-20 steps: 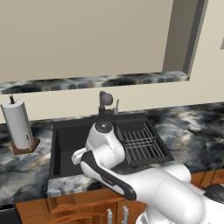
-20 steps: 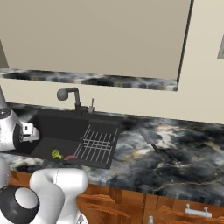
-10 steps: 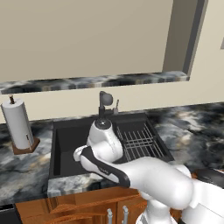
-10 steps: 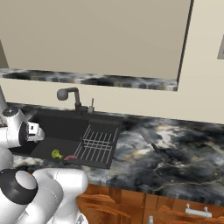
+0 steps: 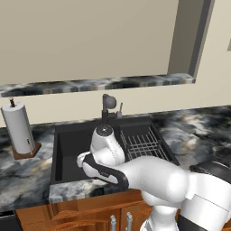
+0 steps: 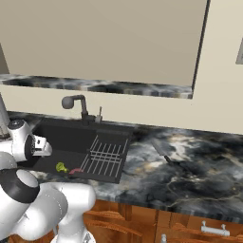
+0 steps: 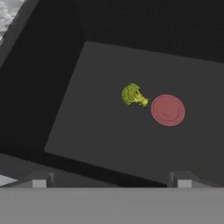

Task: Turn on the sink faucet. Then move the broccoli from the counter to the sink. Turn off the sink. Move the vegetable from the sink to the pot next to the stove. Finally move the pot to the rear left burner.

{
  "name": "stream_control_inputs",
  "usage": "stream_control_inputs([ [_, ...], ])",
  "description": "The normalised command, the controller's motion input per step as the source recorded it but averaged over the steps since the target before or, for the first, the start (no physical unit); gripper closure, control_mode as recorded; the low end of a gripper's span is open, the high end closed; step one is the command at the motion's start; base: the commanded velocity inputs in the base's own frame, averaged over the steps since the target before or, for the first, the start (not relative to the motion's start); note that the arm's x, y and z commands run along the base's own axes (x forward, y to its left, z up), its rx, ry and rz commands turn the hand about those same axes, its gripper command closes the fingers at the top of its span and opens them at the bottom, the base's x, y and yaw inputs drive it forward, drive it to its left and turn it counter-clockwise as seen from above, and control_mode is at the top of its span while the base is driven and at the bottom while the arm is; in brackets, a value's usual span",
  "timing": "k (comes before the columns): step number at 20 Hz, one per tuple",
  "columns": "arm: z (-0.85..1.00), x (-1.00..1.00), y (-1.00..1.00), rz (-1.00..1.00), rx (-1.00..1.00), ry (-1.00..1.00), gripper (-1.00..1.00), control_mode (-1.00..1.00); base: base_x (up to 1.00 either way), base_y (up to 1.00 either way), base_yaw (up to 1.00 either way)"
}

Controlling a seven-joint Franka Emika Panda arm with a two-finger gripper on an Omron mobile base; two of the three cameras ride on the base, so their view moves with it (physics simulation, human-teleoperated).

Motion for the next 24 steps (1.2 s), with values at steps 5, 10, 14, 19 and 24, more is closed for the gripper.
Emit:
stream_control_inputs([
  [5, -0.18, 0.08, -0.09, -0.08, 0.0, 0.0, -1.0, -1.0, 0.0, 0.0, 0.0],
  [10, -0.2, 0.08, -0.14, -0.07, 0.0, 0.0, -1.0, -1.0, 0.0, 0.0, 0.0],
  [14, -0.17, 0.06, -0.13, -0.07, 0.0, 0.0, -1.0, -1.0, 0.0, 0.0, 0.0],
  [19, -0.16, 0.09, -0.1, -0.07, 0.0, 0.0, -1.0, -1.0, 0.0, 0.0, 0.0],
  [24, -0.14, 0.19, -0.05, -0.05, 0.0, 0.0, -1.0, -1.0, 0.0, 0.0, 0.0],
])
